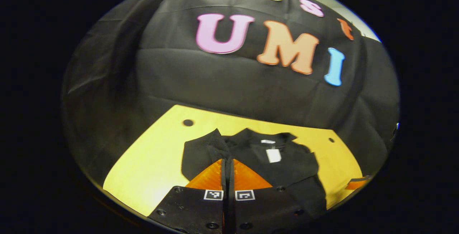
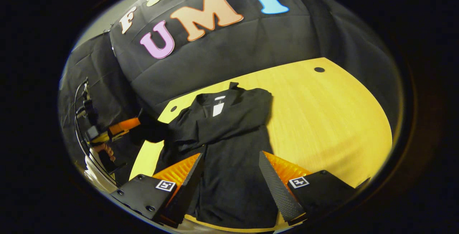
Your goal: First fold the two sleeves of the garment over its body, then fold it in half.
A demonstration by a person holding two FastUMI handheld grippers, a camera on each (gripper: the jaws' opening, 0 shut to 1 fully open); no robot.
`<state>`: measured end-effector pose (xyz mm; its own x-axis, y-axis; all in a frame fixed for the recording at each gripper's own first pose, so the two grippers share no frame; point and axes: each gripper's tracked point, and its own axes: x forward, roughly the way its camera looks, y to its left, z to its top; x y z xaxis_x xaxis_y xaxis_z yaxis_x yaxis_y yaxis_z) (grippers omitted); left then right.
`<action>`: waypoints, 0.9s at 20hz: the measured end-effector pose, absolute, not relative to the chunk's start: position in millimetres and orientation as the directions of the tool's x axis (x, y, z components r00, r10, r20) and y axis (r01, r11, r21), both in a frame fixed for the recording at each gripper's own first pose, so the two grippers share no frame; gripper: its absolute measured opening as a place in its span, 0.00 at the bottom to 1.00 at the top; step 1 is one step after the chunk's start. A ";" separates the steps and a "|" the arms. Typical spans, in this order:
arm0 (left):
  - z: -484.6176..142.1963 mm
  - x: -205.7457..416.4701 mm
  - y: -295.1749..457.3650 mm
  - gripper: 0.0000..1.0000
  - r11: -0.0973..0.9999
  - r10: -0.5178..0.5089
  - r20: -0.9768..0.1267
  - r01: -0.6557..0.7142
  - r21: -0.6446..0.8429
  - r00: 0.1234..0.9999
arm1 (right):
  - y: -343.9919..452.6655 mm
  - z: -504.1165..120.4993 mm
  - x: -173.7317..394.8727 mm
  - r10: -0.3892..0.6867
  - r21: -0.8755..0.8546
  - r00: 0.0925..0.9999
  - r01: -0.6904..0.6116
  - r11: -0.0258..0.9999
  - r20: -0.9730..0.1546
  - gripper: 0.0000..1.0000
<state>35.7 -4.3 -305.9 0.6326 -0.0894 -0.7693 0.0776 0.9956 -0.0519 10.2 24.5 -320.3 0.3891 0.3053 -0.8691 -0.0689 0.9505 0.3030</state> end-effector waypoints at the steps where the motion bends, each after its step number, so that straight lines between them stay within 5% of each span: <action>1: -310.5 42.9 -29.1 0.00 0.990 -0.131 -0.767 0.124 -0.067 0.629 | 15.9 -318.5 7.4 0.298 0.303 0.394 -0.051 0.952 -0.869 0.99; 6: -359.5 31.5 -133.7 0.00 0.955 -0.270 -0.799 0.253 -0.152 0.537 | -21.0 -310.9 -4.7 0.233 0.252 0.426 -0.014 0.968 -0.874 0.98; 14: -414.7 5.6 -190.0 0.00 0.950 -0.272 -0.864 0.261 -0.171 0.423 | -43.7 -308.9 -22.0 0.227 0.258 0.408 0.023 0.966 -0.884 0.98; 16: -420.1 -1.3 -200.9 0.11 0.944 -0.294 -0.868 0.265 -0.198 0.399 | -46.1 -309.5 -23.6 0.231 0.262 0.400 0.025 0.965 -0.887 0.98; 18: -420.7 -1.9 -207.7 0.54 0.940 -0.303 -0.859 0.279 -0.197 0.413 | -46.6 -311.2 -24.2 0.236 0.265 0.392 0.021 0.964 -0.889 0.98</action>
<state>-1.9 -207.7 -420.7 0.4131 -0.3031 -0.8588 0.2795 0.9397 -0.1972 -24.2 -46.6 -311.2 0.3922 0.2358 -0.8891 0.0206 0.9641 0.2648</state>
